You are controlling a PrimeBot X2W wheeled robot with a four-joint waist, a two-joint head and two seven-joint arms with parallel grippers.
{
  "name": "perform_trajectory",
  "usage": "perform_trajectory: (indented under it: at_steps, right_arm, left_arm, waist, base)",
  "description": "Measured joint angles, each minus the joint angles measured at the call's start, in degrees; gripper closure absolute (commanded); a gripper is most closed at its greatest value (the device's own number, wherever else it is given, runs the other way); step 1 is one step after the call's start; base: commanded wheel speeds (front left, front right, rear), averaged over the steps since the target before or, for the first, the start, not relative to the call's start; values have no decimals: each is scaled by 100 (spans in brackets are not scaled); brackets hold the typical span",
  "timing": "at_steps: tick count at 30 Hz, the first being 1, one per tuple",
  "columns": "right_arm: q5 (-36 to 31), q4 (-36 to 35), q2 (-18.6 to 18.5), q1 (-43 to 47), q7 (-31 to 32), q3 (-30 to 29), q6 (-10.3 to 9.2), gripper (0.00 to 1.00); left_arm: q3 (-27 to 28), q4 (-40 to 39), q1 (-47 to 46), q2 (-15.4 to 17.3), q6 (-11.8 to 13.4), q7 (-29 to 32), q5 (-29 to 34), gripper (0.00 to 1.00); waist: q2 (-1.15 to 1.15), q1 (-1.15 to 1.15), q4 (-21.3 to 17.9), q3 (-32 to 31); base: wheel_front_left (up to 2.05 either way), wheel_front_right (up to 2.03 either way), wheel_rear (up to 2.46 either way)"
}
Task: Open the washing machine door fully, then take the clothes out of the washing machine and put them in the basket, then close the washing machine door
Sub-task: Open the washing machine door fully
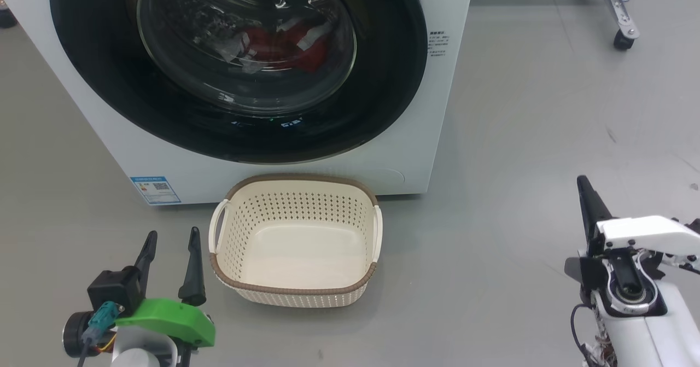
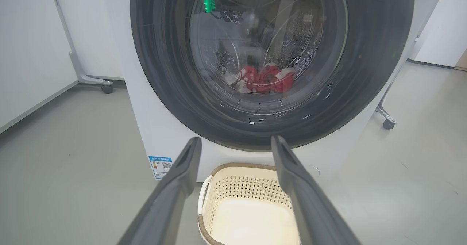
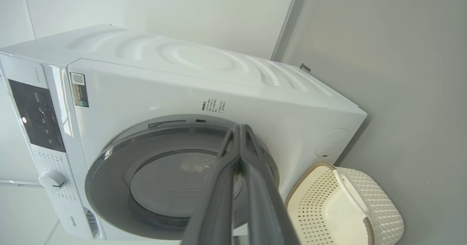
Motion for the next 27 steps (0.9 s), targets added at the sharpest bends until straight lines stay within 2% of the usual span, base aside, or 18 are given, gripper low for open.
perform_trajectory:
  at_steps: [5,14,20,27]
  right_arm:
    - [579,-68,-9,-420,539,-66,0,100]
    - [892,-201,-89,-1133,1198,-16,-10,100]
    - [972,-272,-376,-1735,1413,-148,-165,100]
    - [967,-293,-642,-2418,1639,-122,-434,100]
  left_arm:
    - [-21,-88,-131,-11,-49,0,29,0]
    - [-7,-222,-364,-77,-56,0,55,0]
    - [15,-271,-559,-144,-96,-3,54,0]
    - [7,-307,-747,-203,-144,-7,56,0]
  waist:
    - [0,0,82,223]
    - [0,0,221,642]
    - [0,0,325,974]
    - [0,0,466,1332]
  base:
    - [0,0,0]
    - [0,0,0]
    - [0,0,0]
    - [0,0,0]
